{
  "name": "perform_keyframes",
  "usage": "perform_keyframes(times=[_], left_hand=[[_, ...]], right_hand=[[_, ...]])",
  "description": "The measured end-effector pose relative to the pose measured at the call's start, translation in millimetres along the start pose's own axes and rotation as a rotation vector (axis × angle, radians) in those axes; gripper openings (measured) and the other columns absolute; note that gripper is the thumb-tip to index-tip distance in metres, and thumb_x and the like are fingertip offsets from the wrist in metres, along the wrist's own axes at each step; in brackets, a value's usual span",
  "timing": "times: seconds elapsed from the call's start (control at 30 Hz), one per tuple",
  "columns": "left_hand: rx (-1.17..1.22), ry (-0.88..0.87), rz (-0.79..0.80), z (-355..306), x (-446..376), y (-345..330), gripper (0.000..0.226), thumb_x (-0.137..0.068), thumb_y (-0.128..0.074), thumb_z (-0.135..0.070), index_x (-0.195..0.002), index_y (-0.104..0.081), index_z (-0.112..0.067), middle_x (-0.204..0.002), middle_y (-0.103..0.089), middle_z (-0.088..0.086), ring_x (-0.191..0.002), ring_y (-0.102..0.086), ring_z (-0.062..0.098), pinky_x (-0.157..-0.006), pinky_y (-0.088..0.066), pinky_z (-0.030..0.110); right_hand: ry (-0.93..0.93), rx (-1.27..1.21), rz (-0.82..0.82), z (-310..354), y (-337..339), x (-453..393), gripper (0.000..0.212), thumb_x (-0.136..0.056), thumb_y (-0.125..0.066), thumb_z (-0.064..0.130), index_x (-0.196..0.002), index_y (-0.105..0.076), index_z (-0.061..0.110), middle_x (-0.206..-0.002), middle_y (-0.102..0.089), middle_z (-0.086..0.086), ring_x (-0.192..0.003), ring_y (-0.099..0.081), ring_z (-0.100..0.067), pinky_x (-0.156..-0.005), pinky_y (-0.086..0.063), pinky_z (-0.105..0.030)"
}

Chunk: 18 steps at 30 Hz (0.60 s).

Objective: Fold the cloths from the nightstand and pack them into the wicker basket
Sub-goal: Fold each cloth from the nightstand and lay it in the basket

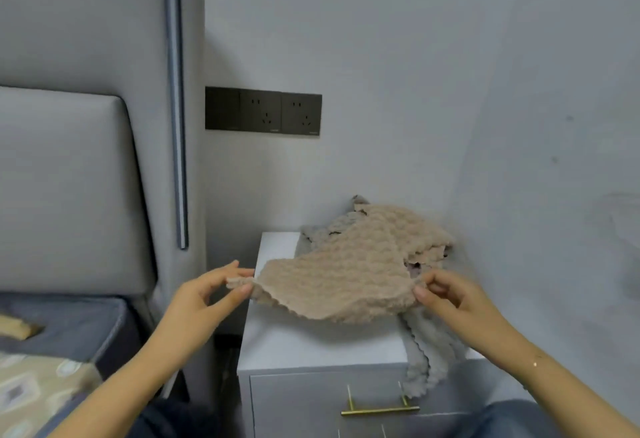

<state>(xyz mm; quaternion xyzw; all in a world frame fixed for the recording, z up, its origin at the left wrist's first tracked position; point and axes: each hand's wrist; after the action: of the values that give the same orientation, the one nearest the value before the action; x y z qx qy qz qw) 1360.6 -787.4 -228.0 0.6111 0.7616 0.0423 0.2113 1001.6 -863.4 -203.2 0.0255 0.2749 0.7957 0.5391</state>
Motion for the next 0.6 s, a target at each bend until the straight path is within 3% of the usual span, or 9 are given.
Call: perform_keyframes(times=[0.1, 0.17, 0.27, 0.33, 0.4, 0.43, 0.53, 0.6], left_hand=[[0.033, 0.082, 0.172, 21, 23, 2, 0.037, -0.073, -0.072, -0.060, -0.090, -0.076, -0.027, -0.105, -0.075, -0.003, -0.108, -0.065, 0.006, -0.092, -0.048, 0.018], [0.039, 0.106, 0.225, 31, 36, 2, 0.033, -0.081, -0.071, -0.051, -0.083, -0.074, -0.019, -0.087, -0.075, 0.007, -0.086, -0.069, 0.015, -0.077, -0.051, 0.019], [0.073, 0.175, 0.264, 34, 45, -1, 0.016, -0.082, -0.066, -0.027, -0.076, -0.071, -0.012, -0.063, -0.063, 0.005, -0.061, -0.054, 0.013, -0.058, -0.042, 0.018], [0.056, 0.228, 0.259, 37, 43, -1, 0.024, -0.082, -0.069, -0.033, -0.073, -0.070, -0.010, -0.053, -0.048, 0.004, -0.052, -0.040, 0.013, -0.052, -0.035, 0.018], [0.023, 0.231, 0.263, 38, 34, 0, 0.039, -0.082, -0.071, -0.051, -0.078, -0.071, -0.012, -0.058, -0.046, 0.008, -0.056, -0.037, 0.019, -0.058, -0.034, 0.025], [0.012, 0.240, 0.262, 37, 27, -1, 0.040, -0.082, -0.070, -0.053, -0.081, -0.071, -0.013, -0.061, -0.050, 0.010, -0.058, -0.040, 0.021, -0.061, -0.036, 0.028], [-0.088, 0.267, 0.192, 38, 0, -6, 0.023, -0.090, -0.064, -0.034, -0.082, -0.072, -0.014, -0.069, -0.070, 0.005, -0.065, -0.064, 0.026, -0.068, -0.049, 0.029], [-0.212, 0.292, 0.163, 47, -17, -10, 0.023, -0.093, -0.062, -0.031, -0.082, -0.071, -0.013, -0.077, -0.073, 0.006, -0.079, -0.068, 0.026, -0.076, -0.053, 0.036]], right_hand=[[-0.105, 0.010, 0.089, -24, -2, 21, 0.015, -0.091, -0.062, 0.020, -0.085, -0.068, 0.007, -0.076, -0.071, -0.004, -0.072, -0.064, -0.011, -0.072, -0.047, -0.024], [-0.185, -0.013, 0.123, -40, -6, 31, 0.037, -0.086, -0.068, 0.041, -0.085, -0.068, 0.004, -0.072, -0.070, -0.007, -0.068, -0.060, -0.012, -0.068, -0.044, -0.026], [-0.255, -0.075, 0.152, -53, -9, 39, 0.067, -0.068, -0.074, 0.062, -0.087, -0.067, -0.002, -0.070, -0.067, -0.014, -0.064, -0.057, -0.017, -0.064, -0.045, -0.024], [-0.284, -0.117, 0.159, -55, -11, 36, 0.060, -0.076, -0.074, 0.055, -0.087, -0.065, -0.004, -0.068, -0.062, -0.017, -0.063, -0.054, -0.021, -0.061, -0.045, -0.024], [-0.282, -0.117, 0.115, -54, -15, 28, 0.048, -0.078, -0.069, 0.044, -0.087, -0.065, -0.003, -0.065, -0.059, -0.017, -0.060, -0.050, -0.023, -0.058, -0.042, -0.024], [-0.263, -0.097, 0.083, -54, -18, 22, 0.049, -0.077, -0.068, 0.048, -0.085, -0.066, 0.000, -0.063, -0.057, -0.018, -0.059, -0.049, -0.023, -0.057, -0.041, -0.025], [-0.206, -0.031, 0.020, -51, -29, 2, 0.053, -0.072, -0.068, 0.063, -0.079, -0.068, 0.010, -0.069, -0.062, -0.020, -0.061, -0.055, -0.019, -0.061, -0.043, -0.027], [-0.184, 0.056, 0.027, -56, -38, -14, 0.033, -0.083, -0.066, 0.042, -0.079, -0.067, 0.010, -0.069, -0.064, -0.013, -0.060, -0.054, -0.014, -0.060, -0.044, -0.024]])
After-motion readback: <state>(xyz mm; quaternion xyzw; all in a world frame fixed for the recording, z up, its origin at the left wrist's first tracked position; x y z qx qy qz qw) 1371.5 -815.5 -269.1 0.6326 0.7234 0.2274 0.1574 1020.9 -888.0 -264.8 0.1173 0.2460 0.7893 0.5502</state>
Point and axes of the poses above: each hand's wrist, its own x-axis away from the middle knuckle, its own y-axis out of the back of the hand, z = x × y
